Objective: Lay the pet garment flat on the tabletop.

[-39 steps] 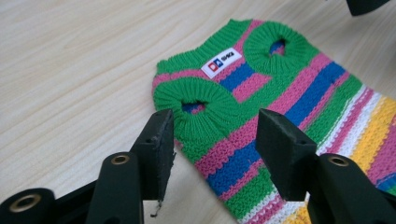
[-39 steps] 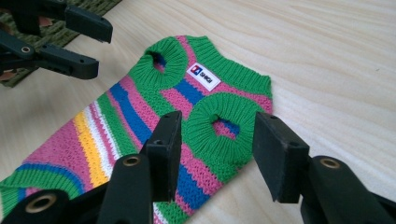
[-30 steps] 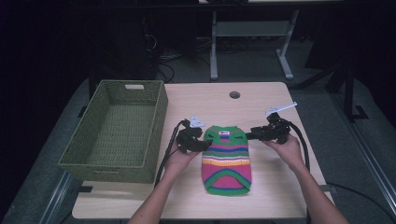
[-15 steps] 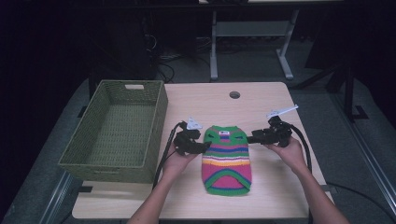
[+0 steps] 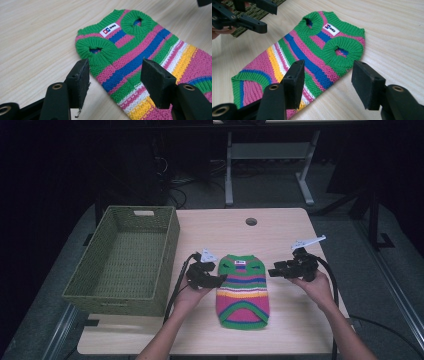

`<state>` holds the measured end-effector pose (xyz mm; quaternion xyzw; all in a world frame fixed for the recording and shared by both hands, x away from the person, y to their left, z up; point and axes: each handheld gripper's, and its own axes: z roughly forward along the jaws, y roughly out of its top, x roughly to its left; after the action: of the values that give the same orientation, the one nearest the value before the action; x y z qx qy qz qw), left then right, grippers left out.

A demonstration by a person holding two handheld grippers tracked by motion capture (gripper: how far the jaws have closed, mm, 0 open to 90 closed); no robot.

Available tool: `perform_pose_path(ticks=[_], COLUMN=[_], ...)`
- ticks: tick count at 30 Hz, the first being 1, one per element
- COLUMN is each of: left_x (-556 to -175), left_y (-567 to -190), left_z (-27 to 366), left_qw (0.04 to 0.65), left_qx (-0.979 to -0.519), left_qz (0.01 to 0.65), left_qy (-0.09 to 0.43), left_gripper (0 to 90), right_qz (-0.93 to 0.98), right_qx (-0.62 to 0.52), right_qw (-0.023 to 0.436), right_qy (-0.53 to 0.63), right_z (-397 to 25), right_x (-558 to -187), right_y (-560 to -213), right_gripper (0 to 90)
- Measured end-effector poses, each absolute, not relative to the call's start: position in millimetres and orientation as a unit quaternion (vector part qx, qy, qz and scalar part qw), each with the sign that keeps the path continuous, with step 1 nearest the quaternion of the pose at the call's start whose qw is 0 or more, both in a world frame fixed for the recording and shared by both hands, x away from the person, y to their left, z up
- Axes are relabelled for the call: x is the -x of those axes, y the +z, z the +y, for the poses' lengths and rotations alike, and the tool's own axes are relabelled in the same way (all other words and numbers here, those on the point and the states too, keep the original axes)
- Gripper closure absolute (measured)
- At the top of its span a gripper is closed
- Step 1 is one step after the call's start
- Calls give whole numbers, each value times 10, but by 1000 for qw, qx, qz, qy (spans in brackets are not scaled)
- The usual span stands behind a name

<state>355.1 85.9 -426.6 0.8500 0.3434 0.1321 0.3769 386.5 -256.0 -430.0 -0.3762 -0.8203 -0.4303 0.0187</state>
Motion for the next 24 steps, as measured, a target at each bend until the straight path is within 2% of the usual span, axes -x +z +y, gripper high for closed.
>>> perform_pose_path(ticks=[8, 24], left_x=[-3513, -3400], left_y=[-4225, -4269], left_z=[894, 939], left_qw=[386, 383], left_qx=[-848, -851], left_qz=[338, 337], left_qy=[134, 123], left_gripper=[391, 360], right_qz=[-821, -818], right_qx=[364, 362], right_qw=[5, 15], right_qy=[-440, -448], right_z=[-2568, -2718], right_x=[-3792, -3686], right_y=[-4237, -4261], right_gripper=[413, 367])
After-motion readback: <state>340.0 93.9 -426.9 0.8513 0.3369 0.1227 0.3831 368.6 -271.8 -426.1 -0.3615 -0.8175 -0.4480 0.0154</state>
